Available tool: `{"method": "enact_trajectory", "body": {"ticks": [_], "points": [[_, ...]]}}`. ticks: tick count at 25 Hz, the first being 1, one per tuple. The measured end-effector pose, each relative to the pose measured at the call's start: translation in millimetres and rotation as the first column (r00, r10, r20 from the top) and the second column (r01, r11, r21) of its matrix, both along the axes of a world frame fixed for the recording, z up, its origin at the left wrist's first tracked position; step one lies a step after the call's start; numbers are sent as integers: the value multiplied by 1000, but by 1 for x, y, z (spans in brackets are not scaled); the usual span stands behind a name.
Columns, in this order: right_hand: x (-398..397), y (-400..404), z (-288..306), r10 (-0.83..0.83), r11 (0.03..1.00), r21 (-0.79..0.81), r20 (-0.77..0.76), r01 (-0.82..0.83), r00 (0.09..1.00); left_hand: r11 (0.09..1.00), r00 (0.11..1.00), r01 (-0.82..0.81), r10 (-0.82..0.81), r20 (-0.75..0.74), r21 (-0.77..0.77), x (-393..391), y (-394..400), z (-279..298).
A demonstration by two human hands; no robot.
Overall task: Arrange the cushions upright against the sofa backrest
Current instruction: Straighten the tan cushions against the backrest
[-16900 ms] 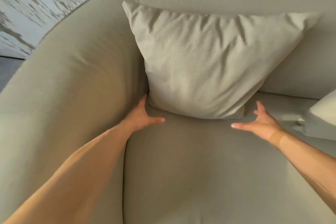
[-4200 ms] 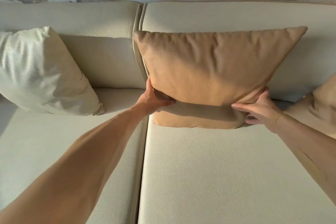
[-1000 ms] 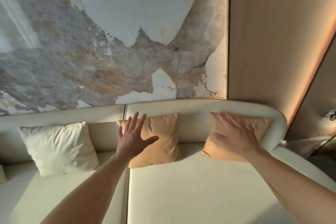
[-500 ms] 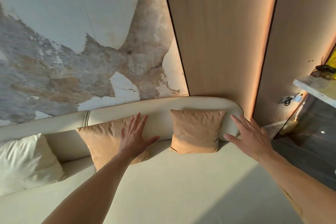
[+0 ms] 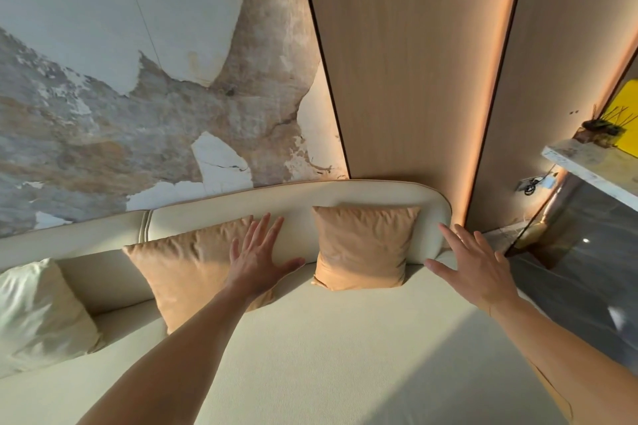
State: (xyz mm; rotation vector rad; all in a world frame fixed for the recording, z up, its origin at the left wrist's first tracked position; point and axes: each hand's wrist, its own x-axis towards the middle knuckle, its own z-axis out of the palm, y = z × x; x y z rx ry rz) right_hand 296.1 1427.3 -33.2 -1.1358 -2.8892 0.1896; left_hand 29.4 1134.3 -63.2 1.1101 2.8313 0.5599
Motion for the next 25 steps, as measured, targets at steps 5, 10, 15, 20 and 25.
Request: {"method": "enact_trajectory", "body": {"ticks": [5,10,15,20,25], "points": [[-10,-2,-5,-4,1000,-2,-3,4,1000,1000,999,-14,15,33,-8,-14,5,-11],[-6,16,-6,-22,1000,1,-16,22,1000,1000,999,-6,6,32,-23,-6,30,-6],[16,57,-11,-18,1000,-21,-23,18,1000,1000,999,-27,27,16,3,20,71,-8],[42,104,-15,-7,997,-71,-45,3,999,999,998,-51,50,40,8,59,105,-14],[38,117,-29,40,996,-80,4,-39,999,995,993,-103,103,65,4,68,103,-27]]}}
